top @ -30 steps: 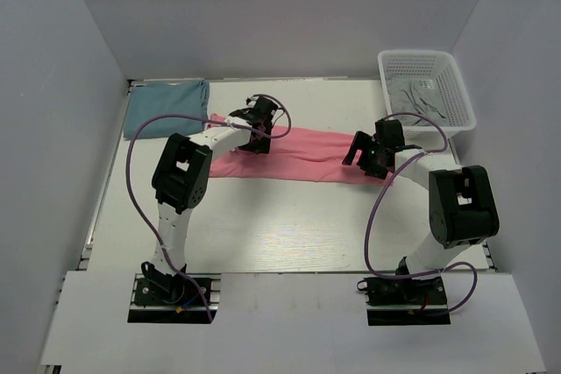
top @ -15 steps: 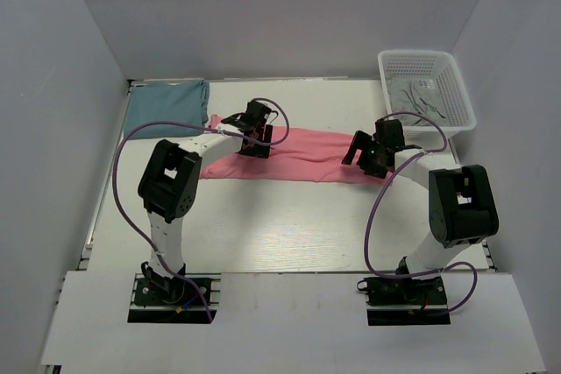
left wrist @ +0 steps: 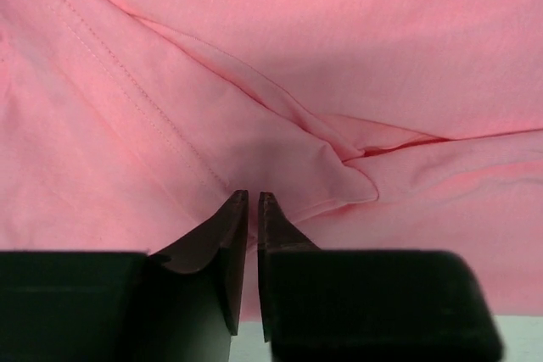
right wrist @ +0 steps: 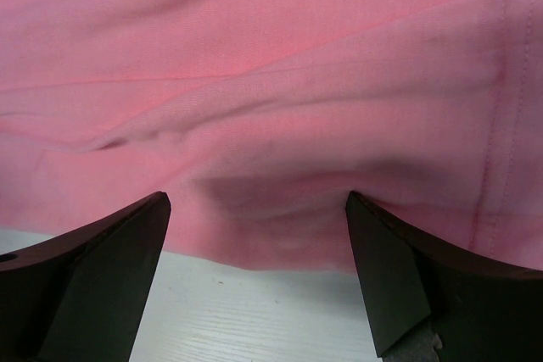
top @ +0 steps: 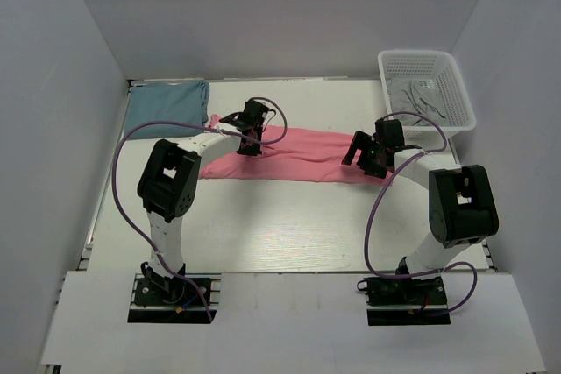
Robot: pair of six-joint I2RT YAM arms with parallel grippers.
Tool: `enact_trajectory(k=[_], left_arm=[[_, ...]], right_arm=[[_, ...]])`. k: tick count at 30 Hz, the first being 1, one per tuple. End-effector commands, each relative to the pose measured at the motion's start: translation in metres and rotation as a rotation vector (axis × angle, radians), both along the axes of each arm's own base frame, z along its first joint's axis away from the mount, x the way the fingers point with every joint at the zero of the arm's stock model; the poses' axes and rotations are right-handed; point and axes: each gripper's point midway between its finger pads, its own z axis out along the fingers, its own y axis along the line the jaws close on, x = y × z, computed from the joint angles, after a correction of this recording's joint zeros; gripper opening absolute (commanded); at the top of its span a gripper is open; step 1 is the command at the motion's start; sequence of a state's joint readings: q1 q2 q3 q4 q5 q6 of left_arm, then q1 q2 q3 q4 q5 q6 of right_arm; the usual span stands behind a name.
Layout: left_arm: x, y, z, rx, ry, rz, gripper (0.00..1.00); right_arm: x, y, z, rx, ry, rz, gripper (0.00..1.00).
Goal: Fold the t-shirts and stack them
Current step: Fold the other side of the tshirt into a rectangle
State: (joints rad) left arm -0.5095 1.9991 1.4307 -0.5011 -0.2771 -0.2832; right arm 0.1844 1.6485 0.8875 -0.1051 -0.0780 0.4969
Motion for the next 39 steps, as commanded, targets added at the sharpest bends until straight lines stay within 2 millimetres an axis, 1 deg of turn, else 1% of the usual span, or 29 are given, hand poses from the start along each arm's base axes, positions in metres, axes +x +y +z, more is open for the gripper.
enact_trajectory(k=[1,2,3,4,6,9,11,12,14,15,16,17,18,20,21,23,24,26,27,31,32,33,36,37,38,39], left_arm=[[0.004,0.002,0.014,-0.011,-0.026,0.013,0.22],[0.004,0.002,0.014,-0.011,-0.026,0.012,0.31],[0.001,0.003,0.012,-0.004,-0.014,0.012,0.36],[-0.001,0.003,0.011,-0.014,-0.006,0.034,0.39],[-0.004,0.006,0.008,-0.009,0.001,0.049,0.43],[-0.009,0.009,-0.002,-0.001,0.014,0.049,0.43],[-0.006,0.007,0.002,-0.011,0.005,0.056,0.35],[-0.007,0.007,-0.003,-0.006,0.014,0.056,0.28],[-0.004,0.005,0.001,-0.011,0.005,0.056,0.2],[-0.004,0.005,0.001,-0.011,0.005,0.056,0.1],[-0.003,0.007,0.001,-0.002,0.0,0.062,0.03],[-0.001,0.01,0.004,0.007,-0.01,0.082,0.0],[-0.001,0.01,0.005,0.007,-0.01,0.082,0.0],[0.002,0.013,0.015,0.014,-0.039,0.095,0.0],[0.002,0.013,0.015,0.014,-0.039,0.095,0.0],[0.008,0.012,0.026,0.009,-0.075,0.093,0.0],[0.015,0.009,0.033,0.0,-0.1,0.086,0.0],[0.021,0.007,0.043,0.011,-0.121,0.054,0.0],[0.028,0.006,0.045,0.019,-0.127,0.06,0.0],[0.042,0.004,0.048,0.055,-0.153,0.031,0.0],[0.045,0.003,0.045,0.067,-0.152,0.017,0.0],[0.045,0.003,0.045,0.073,-0.151,0.009,0.0],[0.06,-0.001,0.044,0.093,-0.179,-0.011,0.0],[0.056,0.001,0.045,0.104,-0.159,-0.013,0.0],[0.054,0.002,0.038,0.114,-0.14,-0.015,0.0],[0.051,0.0,0.041,0.092,-0.135,-0.017,0.0]], right_arm=[[0.001,-0.001,0.001,-0.014,0.008,-0.001,0.9],[-0.001,-0.001,-0.001,-0.016,0.016,-0.001,0.9],[0.0,-0.002,-0.001,-0.017,0.016,-0.003,0.9],[0.001,-0.003,0.0,-0.018,0.014,-0.006,0.9],[0.0,-0.002,-0.002,-0.02,0.02,-0.004,0.9],[-0.002,-0.003,-0.006,-0.027,0.038,0.0,0.9],[-0.003,-0.003,-0.005,-0.026,0.041,0.002,0.9],[-0.002,-0.004,-0.005,-0.029,0.036,-0.002,0.9],[-0.003,-0.004,-0.005,-0.028,0.037,-0.01,0.9],[-0.003,-0.003,-0.005,-0.024,0.037,-0.011,0.9],[-0.003,-0.003,-0.004,-0.024,0.034,-0.01,0.9],[-0.002,-0.004,-0.004,-0.025,0.032,-0.018,0.9],[-0.003,-0.004,-0.004,-0.025,0.035,-0.018,0.9],[-0.004,-0.003,-0.006,-0.026,0.042,-0.016,0.9],[-0.003,-0.003,-0.004,-0.028,0.038,-0.012,0.9],[-0.001,-0.003,-0.003,-0.028,0.037,-0.011,0.9],[0.0,-0.004,-0.003,-0.029,0.034,-0.011,0.9],[-0.001,-0.003,-0.005,-0.031,0.041,-0.008,0.9],[-0.001,-0.003,-0.004,-0.03,0.04,-0.01,0.9],[0.004,-0.005,-0.002,-0.038,0.031,-0.009,0.9],[0.003,-0.006,-0.002,-0.042,0.033,-0.009,0.9],[0.004,-0.005,-0.002,-0.04,0.032,-0.012,0.9],[0.006,-0.005,0.0,-0.044,0.025,-0.007,0.9],[0.009,-0.005,0.005,-0.04,0.008,-0.008,0.9],[0.007,-0.005,0.0,-0.044,0.025,-0.008,0.9],[0.006,-0.005,0.002,-0.045,0.023,-0.004,0.9]])
